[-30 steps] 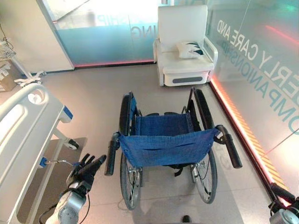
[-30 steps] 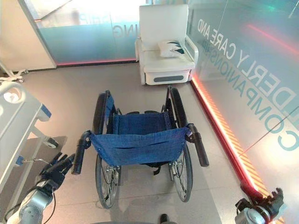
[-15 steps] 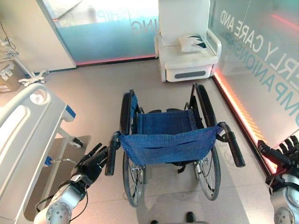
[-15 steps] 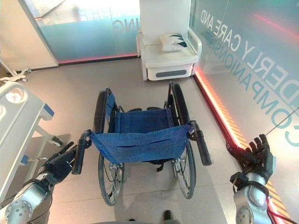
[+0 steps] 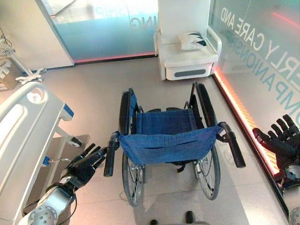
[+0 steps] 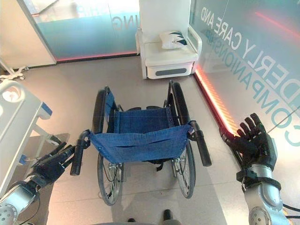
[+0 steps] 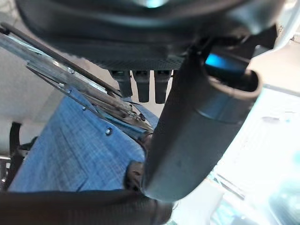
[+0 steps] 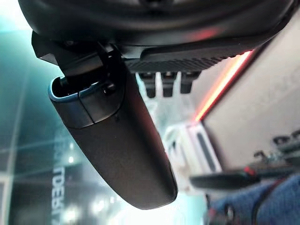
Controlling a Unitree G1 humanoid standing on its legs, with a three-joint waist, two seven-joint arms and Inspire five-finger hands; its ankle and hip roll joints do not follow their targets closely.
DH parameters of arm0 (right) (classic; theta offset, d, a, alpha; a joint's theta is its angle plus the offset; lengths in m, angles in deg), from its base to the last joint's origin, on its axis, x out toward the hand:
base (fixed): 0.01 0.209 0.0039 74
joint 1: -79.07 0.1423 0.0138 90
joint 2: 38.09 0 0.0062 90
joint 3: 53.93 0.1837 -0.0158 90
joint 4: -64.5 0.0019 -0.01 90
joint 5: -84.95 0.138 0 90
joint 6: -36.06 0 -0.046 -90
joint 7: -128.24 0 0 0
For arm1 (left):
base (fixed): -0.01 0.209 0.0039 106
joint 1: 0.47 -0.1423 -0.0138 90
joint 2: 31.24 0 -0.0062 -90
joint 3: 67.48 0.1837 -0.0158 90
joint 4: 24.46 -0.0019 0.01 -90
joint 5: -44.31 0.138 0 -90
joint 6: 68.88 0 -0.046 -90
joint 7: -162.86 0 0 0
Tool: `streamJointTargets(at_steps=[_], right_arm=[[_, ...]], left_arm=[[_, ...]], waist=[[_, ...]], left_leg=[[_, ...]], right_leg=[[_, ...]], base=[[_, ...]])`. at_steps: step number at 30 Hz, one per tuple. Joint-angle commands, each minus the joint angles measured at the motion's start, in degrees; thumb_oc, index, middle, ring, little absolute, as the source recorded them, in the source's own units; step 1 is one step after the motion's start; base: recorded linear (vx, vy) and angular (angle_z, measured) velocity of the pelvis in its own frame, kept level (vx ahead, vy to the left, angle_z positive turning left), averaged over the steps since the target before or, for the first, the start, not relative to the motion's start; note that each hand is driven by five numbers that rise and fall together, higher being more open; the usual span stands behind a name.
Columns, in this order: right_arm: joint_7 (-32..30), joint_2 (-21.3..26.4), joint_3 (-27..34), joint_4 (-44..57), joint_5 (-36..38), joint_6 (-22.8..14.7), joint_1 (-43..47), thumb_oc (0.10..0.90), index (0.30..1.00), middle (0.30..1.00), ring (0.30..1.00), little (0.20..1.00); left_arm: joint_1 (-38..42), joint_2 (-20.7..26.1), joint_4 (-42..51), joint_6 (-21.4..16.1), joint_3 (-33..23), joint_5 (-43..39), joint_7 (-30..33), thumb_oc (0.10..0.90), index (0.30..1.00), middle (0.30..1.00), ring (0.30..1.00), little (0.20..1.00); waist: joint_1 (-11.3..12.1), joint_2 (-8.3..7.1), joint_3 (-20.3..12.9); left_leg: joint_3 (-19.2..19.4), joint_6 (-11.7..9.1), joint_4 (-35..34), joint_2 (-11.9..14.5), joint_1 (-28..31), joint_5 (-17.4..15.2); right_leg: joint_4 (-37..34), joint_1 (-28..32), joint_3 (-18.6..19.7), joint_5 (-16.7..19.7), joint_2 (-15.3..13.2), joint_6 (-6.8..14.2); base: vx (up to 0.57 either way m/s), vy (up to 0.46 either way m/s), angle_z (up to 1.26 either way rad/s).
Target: Push the wheelchair next to the bed
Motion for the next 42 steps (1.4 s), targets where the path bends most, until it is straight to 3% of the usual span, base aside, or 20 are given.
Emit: streamJointTargets(at_steps=[1,4,10,12,21,30,36,42], right_arm=[[6.07,4.03,2.35,8.56,8.87,-4.24,4.63,0.800,0.900,0.900,0.900,0.900],[6.35,3.50,0.95,9.74,9.97,-3.46,5.30,0.800,0.900,0.900,0.900,0.900],[7.52,4.46,-0.40,10.77,7.76,2.26,3.22,0.800,0.900,0.900,0.900,0.900],[8.79,5.94,-1.44,9.81,5.15,6.60,1.21,0.800,0.900,0.900,0.900,0.900],[7.62,9.91,-4.32,6.39,-0.62,12.32,-0.52,0.800,0.900,0.900,0.900,0.900],[3.28,13.00,-4.53,5.73,-9.35,14.01,-0.59,0.800,0.900,0.900,0.900,0.900],[-0.23,14.51,-5.39,5.72,-9.28,13.61,0.70,0.800,0.900,0.900,0.900,0.900],[-1.91,15.16,-7.76,4.72,-6.96,14.49,2.91,0.800,0.900,0.900,0.900,0.900]], left_arm=[[3.02,8.13,3.09,-2.76,-2.98,-3.64,-2.60,0.800,0.900,0.900,0.900,0.900],[3.17,8.02,3.37,-3.00,-2.09,-3.46,-2.36,0.800,0.900,0.900,0.900,0.900],[1.86,8.38,4.41,-3.63,-2.17,-5.23,-1.02,0.800,0.900,0.900,0.900,0.900],[0.57,8.66,5.42,-4.72,-1.99,-5.96,-1.03,0.800,0.900,0.900,0.900,0.900],[-0.30,9.62,7.44,-6.19,0.32,-7.43,-0.38,0.800,0.900,0.900,0.900,0.900],[0.24,10.84,8.53,-5.98,2.18,-7.86,-0.16,0.800,0.900,0.900,0.900,0.900],[0.58,12.58,9.94,-4.73,3.91,-3.60,-2.21,0.800,0.900,0.900,0.900,0.900],[1.33,14.25,10.32,-3.07,5.76,-6.85,-5.52,0.800,0.900,0.900,0.900,0.900]], waist=[[0.87,-1.79,-3.46],[1.04,-1.89,-3.46],[1.16,-2.12,-3.36],[1.27,-2.36,-2.97],[2.07,-2.78,-1.93],[2.16,-2.90,-1.60],[2.42,-2.65,-1.19],[2.84,-2.31,-1.05]], left_leg=[[-1.38,-3.70,0.34,2.02,-3.02,2.06],[-1.50,-3.77,0.34,1.99,-3.01,1.97],[-1.59,-3.78,0.34,1.97,-3.12,2.12],[-1.56,-3.83,0.34,2.06,-3.11,2.31],[-2.44,-3.90,0.34,1.96,-3.50,2.73],[-2.67,-4.03,0.34,2.05,-3.14,2.85],[-2.74,-3.94,0.34,2.09,-3.06,2.92],[-2.91,-3.96,0.34,2.12,-3.03,2.99]], right_leg=[[0.35,1.23,-3.49,0.56,-2.73,0.99],[0.35,1.32,-3.68,0.47,-2.75,1.05],[0.35,1.26,-3.75,0.53,-2.78,1.16],[0.35,1.29,-3.91,0.64,-2.81,1.21],[0.35,1.45,-4.71,0.68,-2.81,1.10],[0.35,1.87,-4.82,0.79,-2.78,1.25],[0.35,2.03,-4.73,0.80,-2.73,1.32],[0.35,2.19,-4.92,0.75,-2.84,1.40]], base=[[0.00,0.003,0.07],[0.00,0.003,0.03],[0.00,0.000,0.03],[0.00,0.000,0.00],[0.00,-0.001,0.01],[0.00,-0.003,0.02],[0.00,0.000,0.00],[0.00,0.000,0.00]])
